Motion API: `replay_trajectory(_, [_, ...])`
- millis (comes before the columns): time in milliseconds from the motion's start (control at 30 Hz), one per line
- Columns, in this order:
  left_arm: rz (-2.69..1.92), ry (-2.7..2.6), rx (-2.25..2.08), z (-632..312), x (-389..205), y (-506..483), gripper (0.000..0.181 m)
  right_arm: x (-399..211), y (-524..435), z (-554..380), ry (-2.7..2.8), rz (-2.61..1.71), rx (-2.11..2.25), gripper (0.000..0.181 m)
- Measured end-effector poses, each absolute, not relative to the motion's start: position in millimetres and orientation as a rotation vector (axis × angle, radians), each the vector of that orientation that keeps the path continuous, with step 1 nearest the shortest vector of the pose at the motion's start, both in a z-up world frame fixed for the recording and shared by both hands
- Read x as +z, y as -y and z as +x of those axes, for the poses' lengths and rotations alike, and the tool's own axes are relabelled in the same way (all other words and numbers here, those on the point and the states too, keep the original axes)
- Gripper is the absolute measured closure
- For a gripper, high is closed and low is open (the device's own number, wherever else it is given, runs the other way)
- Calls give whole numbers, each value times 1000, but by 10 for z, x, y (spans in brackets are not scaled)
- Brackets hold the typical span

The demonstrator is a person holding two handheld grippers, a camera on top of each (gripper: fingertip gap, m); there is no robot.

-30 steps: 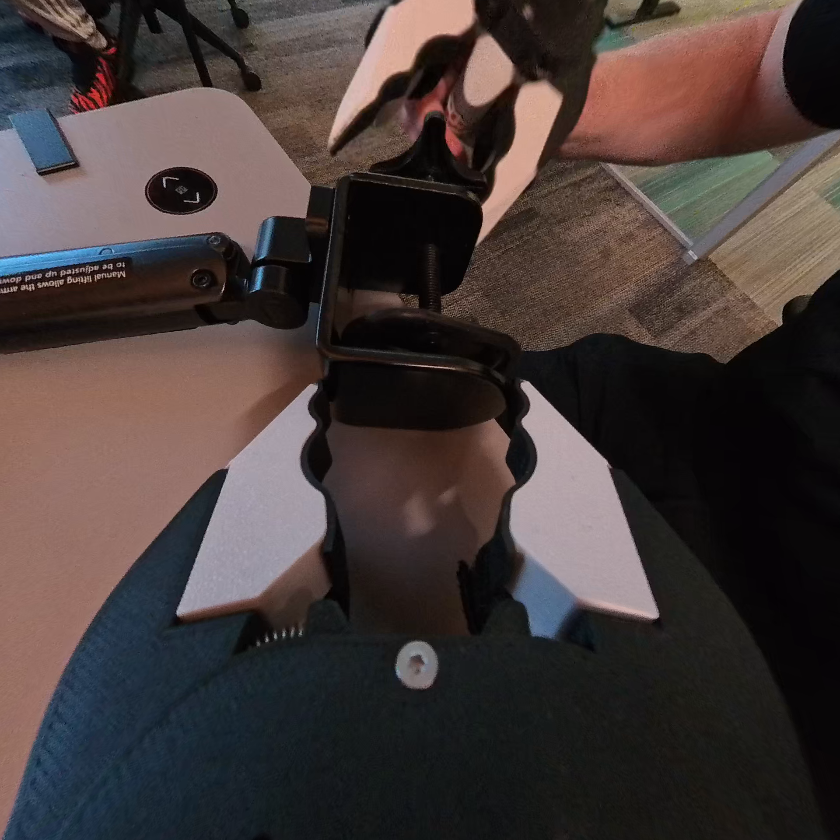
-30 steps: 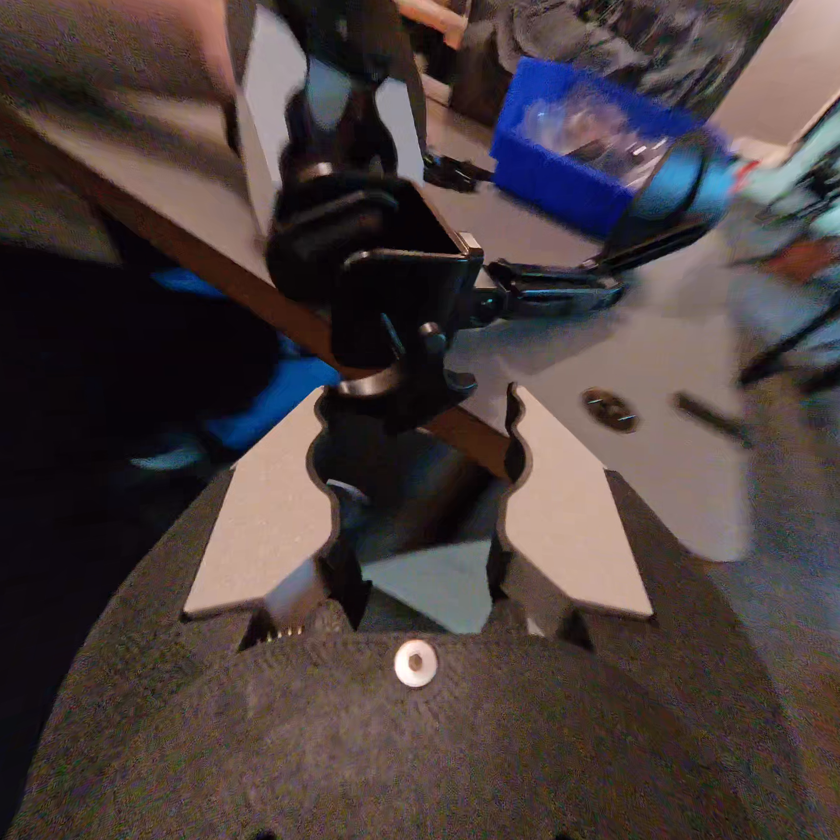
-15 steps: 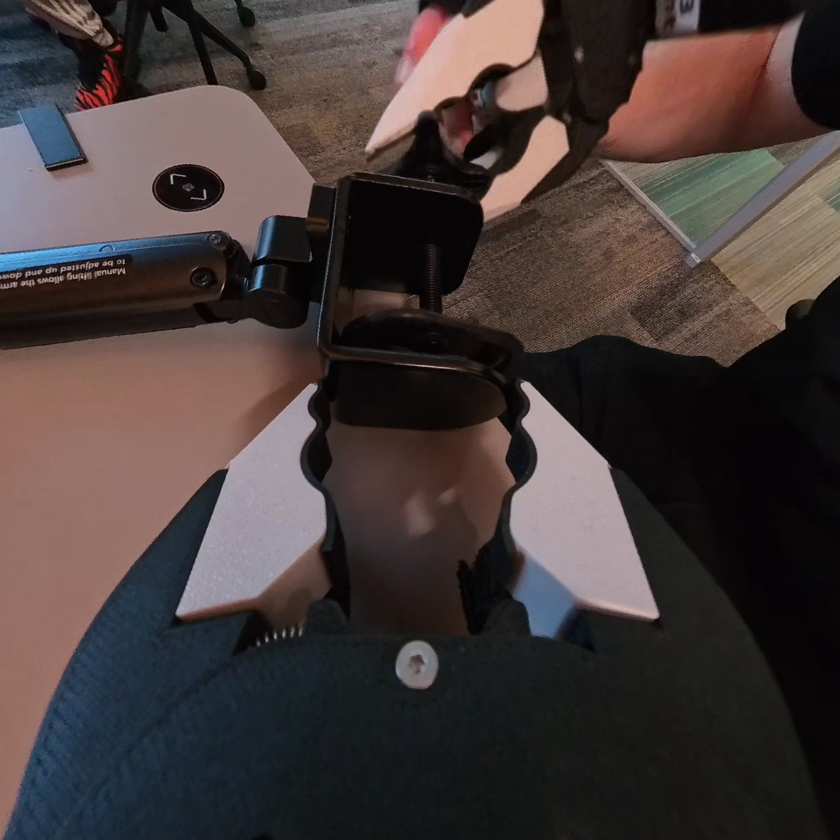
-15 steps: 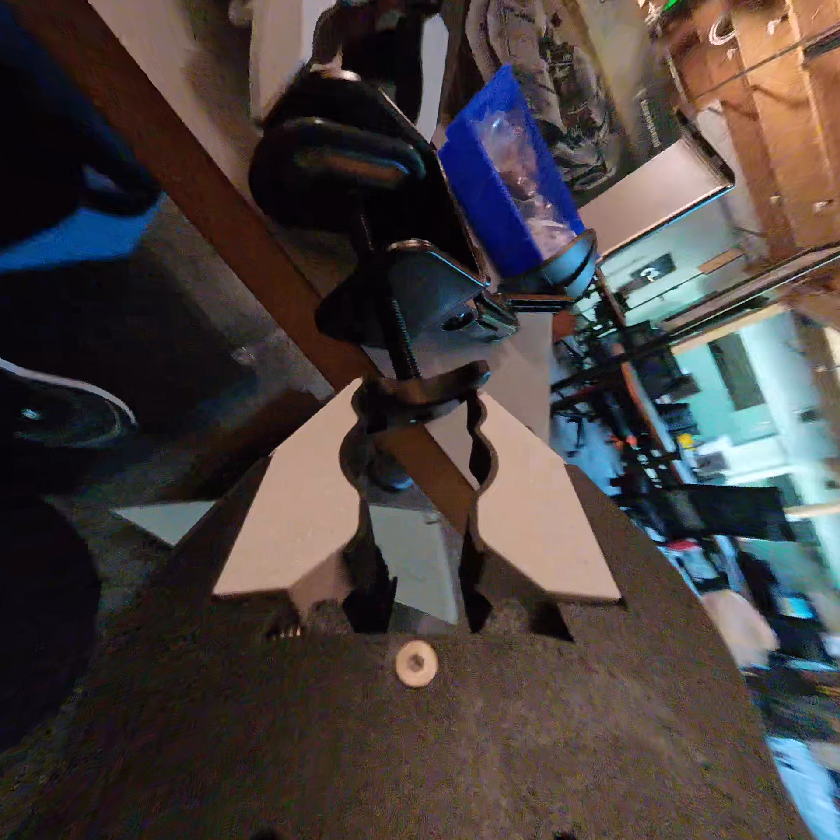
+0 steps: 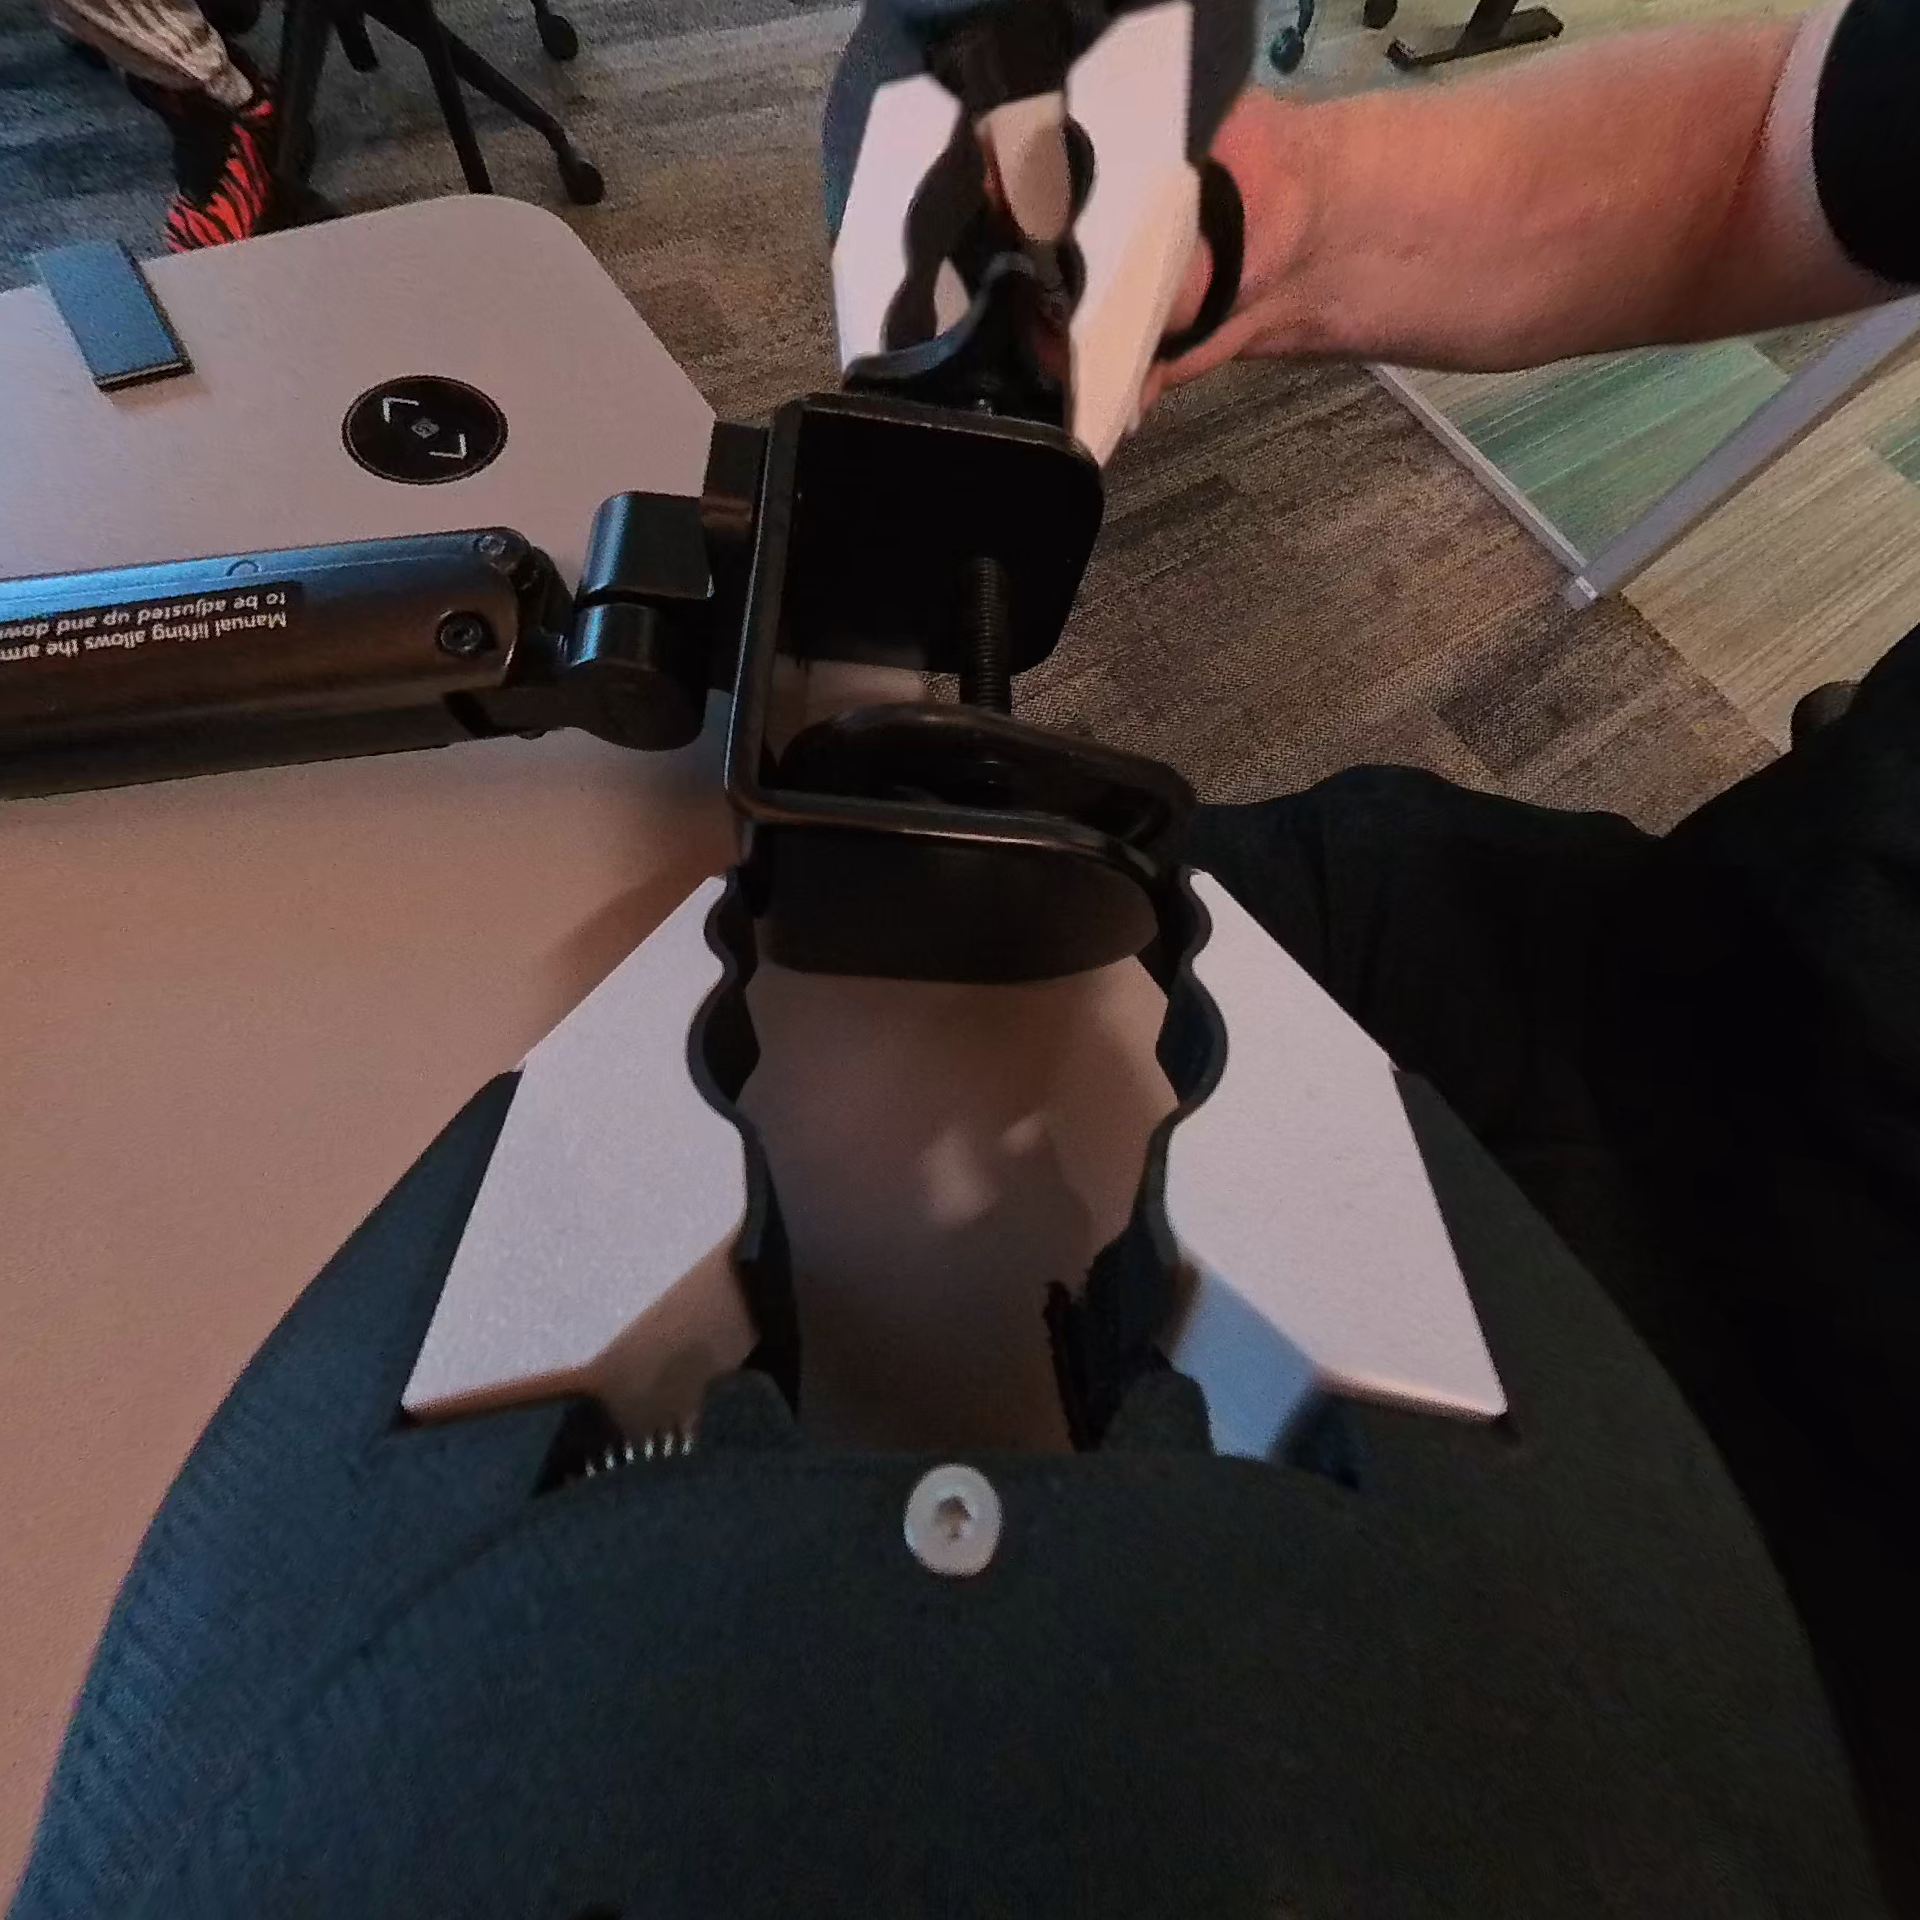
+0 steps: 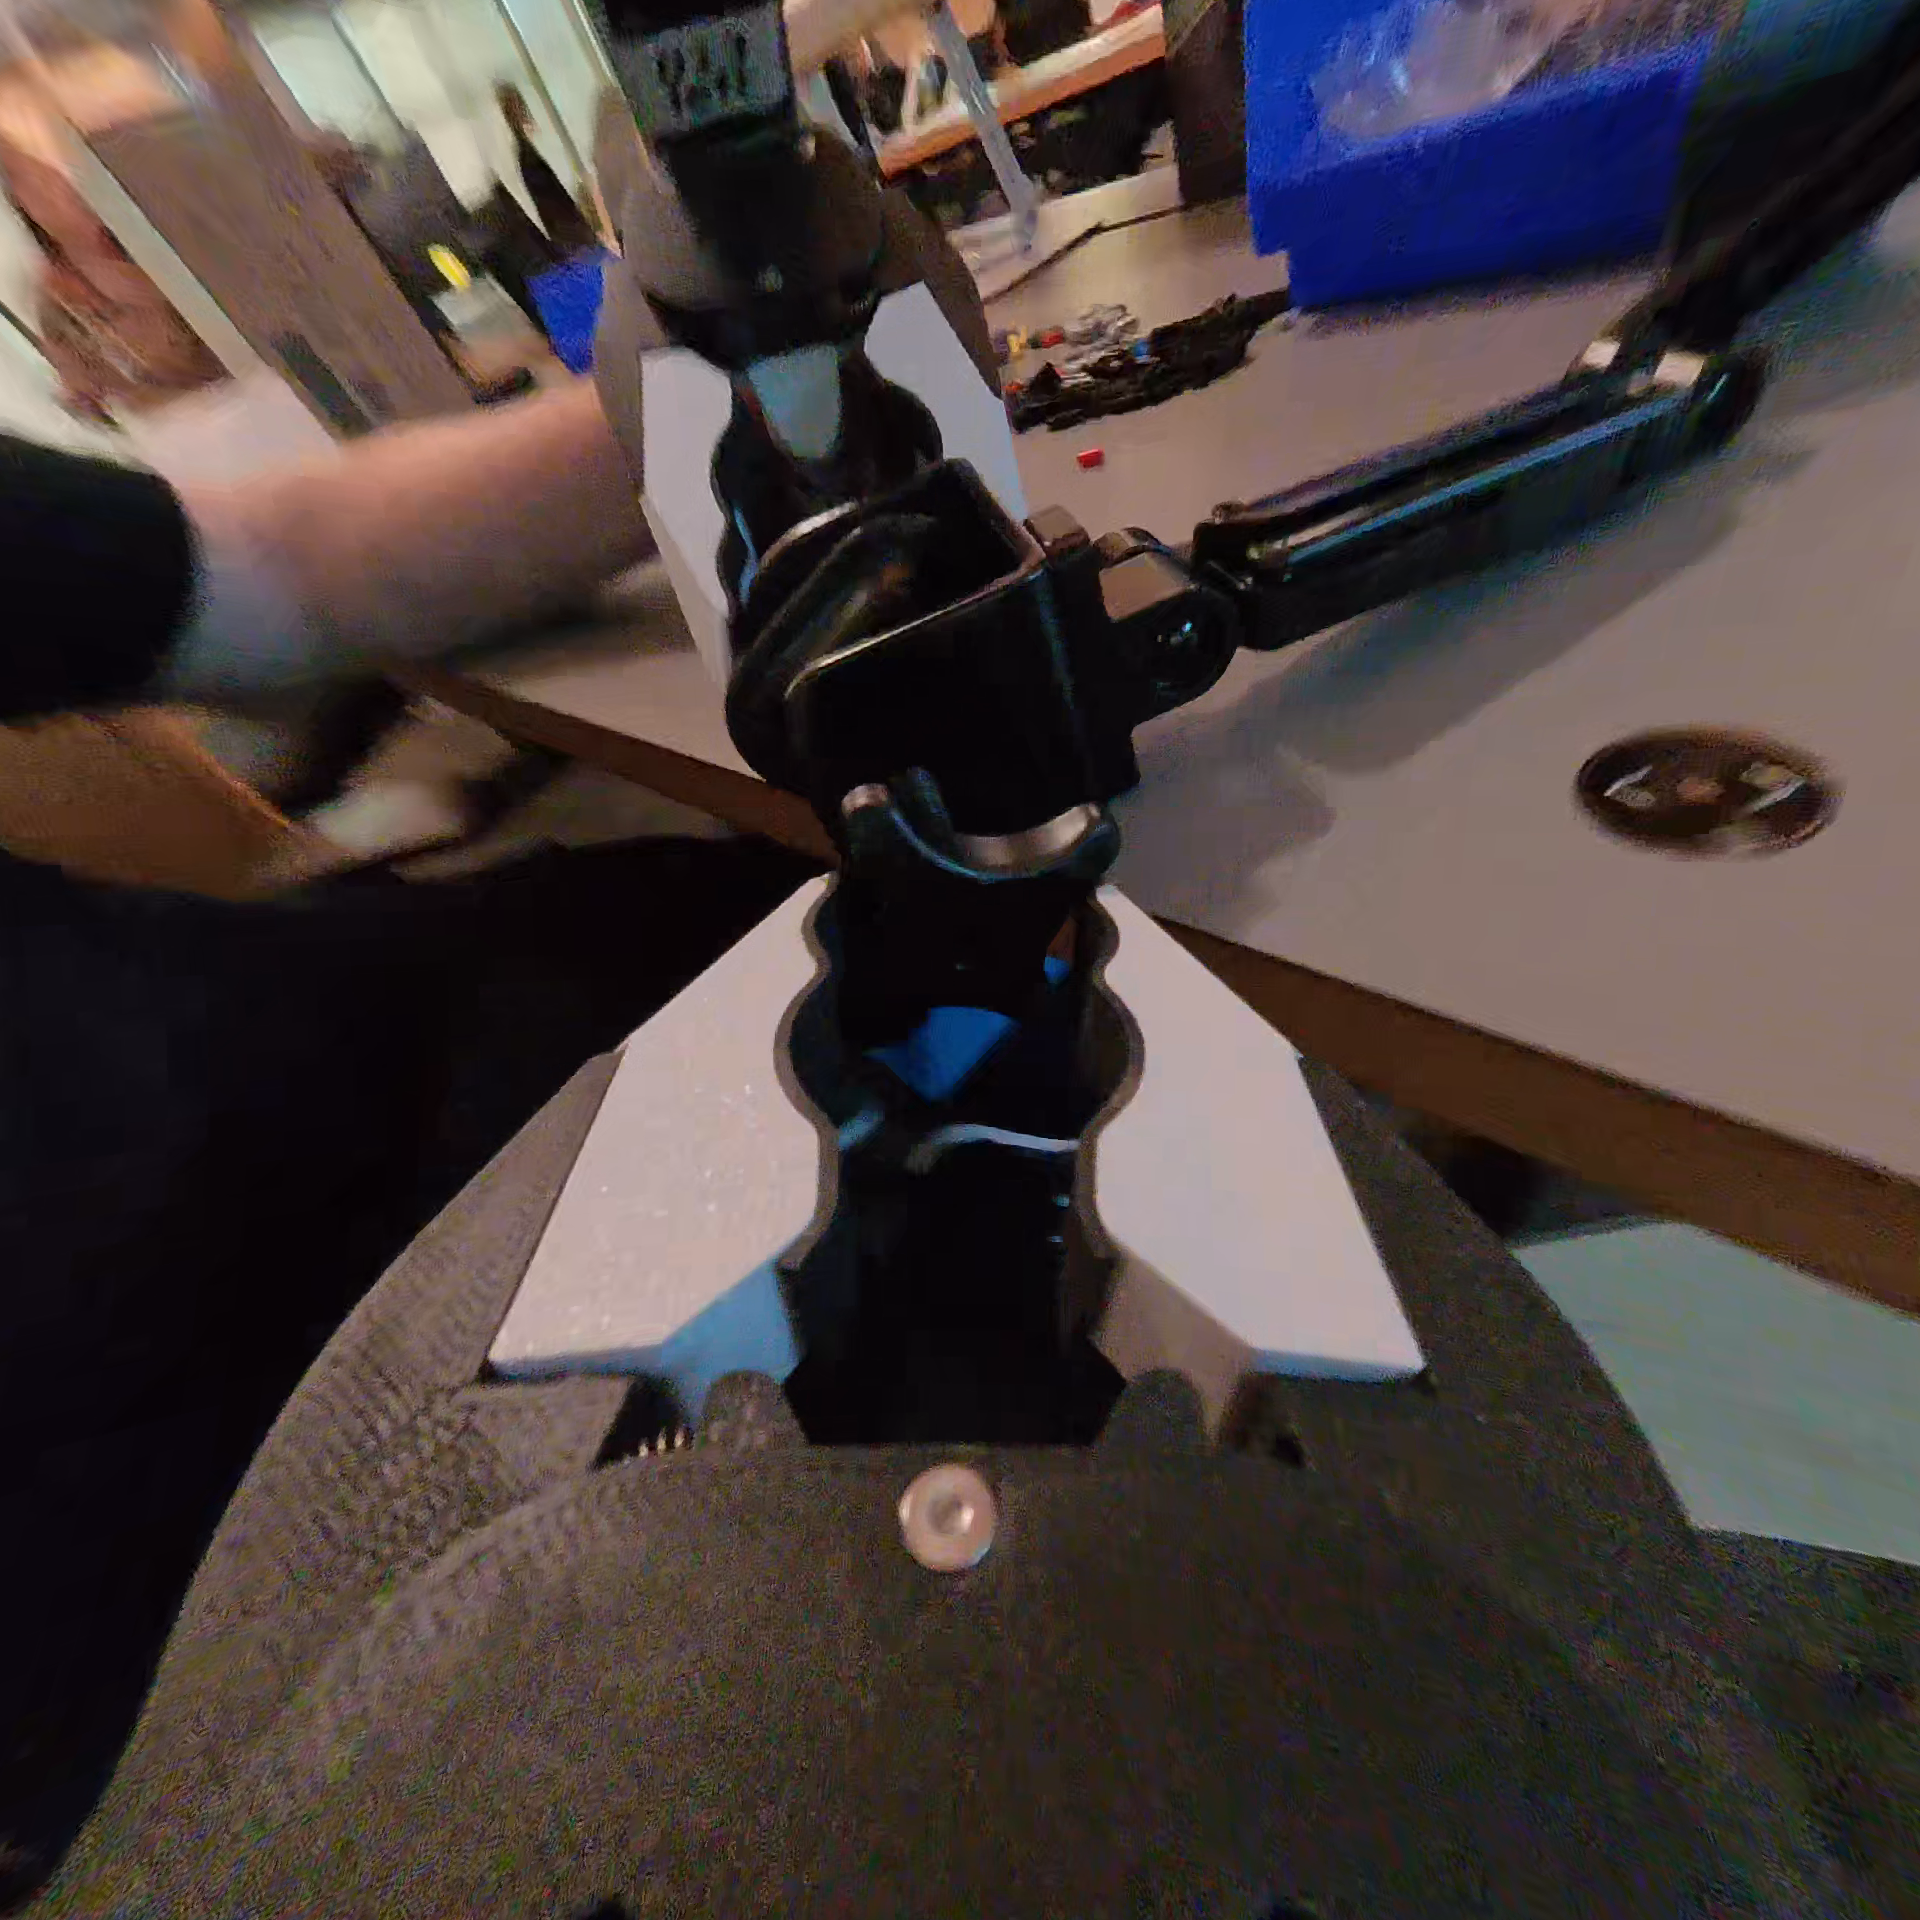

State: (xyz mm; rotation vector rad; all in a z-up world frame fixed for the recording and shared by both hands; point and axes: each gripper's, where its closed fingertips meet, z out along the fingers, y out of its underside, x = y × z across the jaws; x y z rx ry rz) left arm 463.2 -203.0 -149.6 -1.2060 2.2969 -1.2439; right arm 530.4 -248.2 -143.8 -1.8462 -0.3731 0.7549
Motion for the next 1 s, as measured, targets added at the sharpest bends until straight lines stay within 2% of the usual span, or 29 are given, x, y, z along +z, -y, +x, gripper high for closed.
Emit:
replay_trajectory(133, [-1211,-2292,-1240,4636,-1498,2018,102,-1445,2398,5480,850,-1752,-398,139])
replay_trajectory(167, [-1217,-2290,-1242,4638,-1497,2007,102,-1407,2384,5486,868,-1702,-518,139])
replay_trajectory(267, [-1206,-2293,-1238,4632,-1498,2006,102,-1460,2437,5408,781,-1694,-246,133])
replay_trajectory(367, [-1209,-2294,-1241,4630,-1497,2005,102,-1335,2523,5340,437,-1745,476,111])
replay_trajectory(433, [-1210,-2294,-1243,4631,-1497,2004,102,-1326,2482,5468,153,-1766,872,124])
replay_trajectory(533, [-1210,-2294,-1243,4631,-1497,2003,102,-1324,2497,5357,50,-1744,1270,128])
replay_trajectory(667, [-1212,-2294,-1243,4627,-1497,1996,102,-1396,2462,5292,208,-1822,1077,139])
replay_trajectory(733, [-1218,-2290,-1242,4631,-1496,1989,102,-1432,2426,5347,477,-1832,487,146])
replay_trajectory(800, [-1221,-2287,-1239,4636,-1498,1984,102,-1425,2386,5479,857,-1724,-417,142])
replay_trajectory(833, [-1220,-2287,-1238,4634,-1497,1978,102,-1366,2379,5480,912,-1637,-612,142])
replay_trajectory(900, [-1219,-2290,-1249,4628,-1493,1978,102,-1451,2419,5445,826,-1703,-338,143])
replay_trajectory(967, [-1215,-2290,-1241,4630,-1496,1981,102,-1436,2502,5395,634,-1769,127,123])
replay_trajectory(1000, [-1215,-2291,-1242,4630,-1496,1981,102,-1392,2542,5371,514,-1781,402,122])
